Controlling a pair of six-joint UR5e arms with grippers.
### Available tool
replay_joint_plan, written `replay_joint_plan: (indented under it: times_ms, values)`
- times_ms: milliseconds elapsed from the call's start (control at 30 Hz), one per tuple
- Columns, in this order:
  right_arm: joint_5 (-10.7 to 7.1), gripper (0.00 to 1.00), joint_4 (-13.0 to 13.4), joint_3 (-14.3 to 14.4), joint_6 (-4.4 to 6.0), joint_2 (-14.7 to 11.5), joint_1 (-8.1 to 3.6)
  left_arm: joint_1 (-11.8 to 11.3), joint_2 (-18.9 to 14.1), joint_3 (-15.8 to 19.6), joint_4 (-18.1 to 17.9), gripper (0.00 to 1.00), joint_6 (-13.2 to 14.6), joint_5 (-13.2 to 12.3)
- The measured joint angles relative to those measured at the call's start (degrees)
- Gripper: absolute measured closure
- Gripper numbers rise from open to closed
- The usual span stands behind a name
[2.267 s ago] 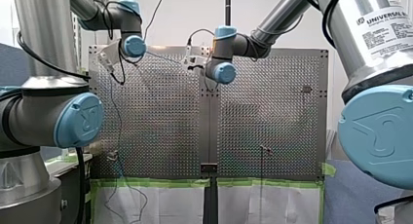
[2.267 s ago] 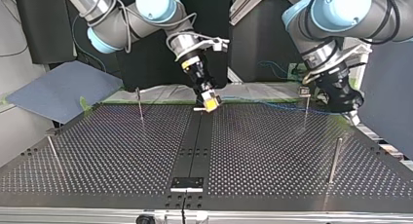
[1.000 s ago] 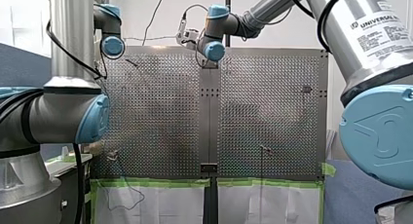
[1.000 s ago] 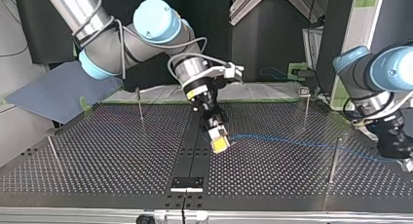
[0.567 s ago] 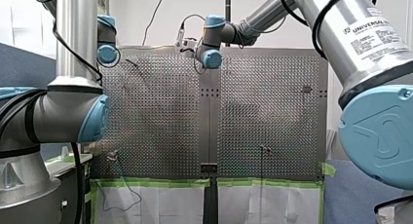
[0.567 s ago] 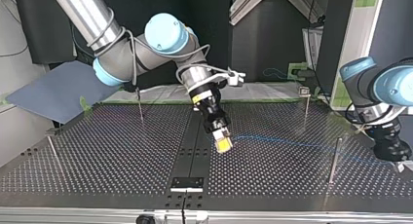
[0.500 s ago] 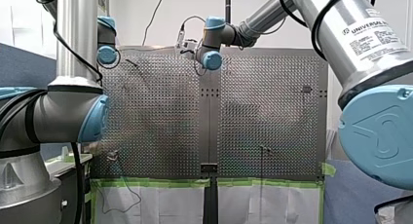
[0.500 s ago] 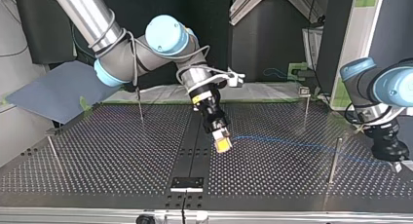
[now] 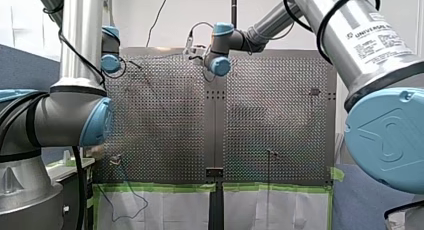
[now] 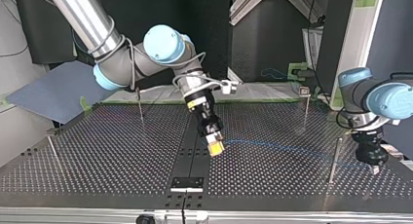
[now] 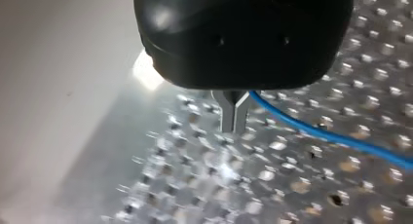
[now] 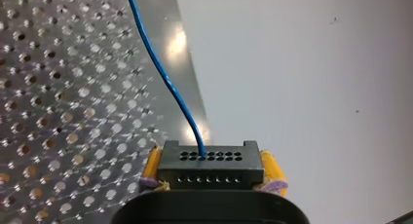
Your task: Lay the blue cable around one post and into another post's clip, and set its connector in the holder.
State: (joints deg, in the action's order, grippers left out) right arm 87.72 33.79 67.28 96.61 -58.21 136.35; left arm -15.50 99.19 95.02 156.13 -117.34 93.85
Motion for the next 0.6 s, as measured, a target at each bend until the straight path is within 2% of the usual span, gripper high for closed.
replay_joint_plan:
  times_ms: [367, 600]
  values:
    - [0.11, 1.00, -0.3, -0.1, -0.02, 1.2, -0.63, 0.1, 2.4, -0.2, 0.1, 0.99, -0.2, -1.4]
    - [2.06, 1.00, -1.7, -0.1, -0.93, 1.3, -1.11, 0.5, 3.8, -0.2, 0.2, 0.99, -0.1, -2.3]
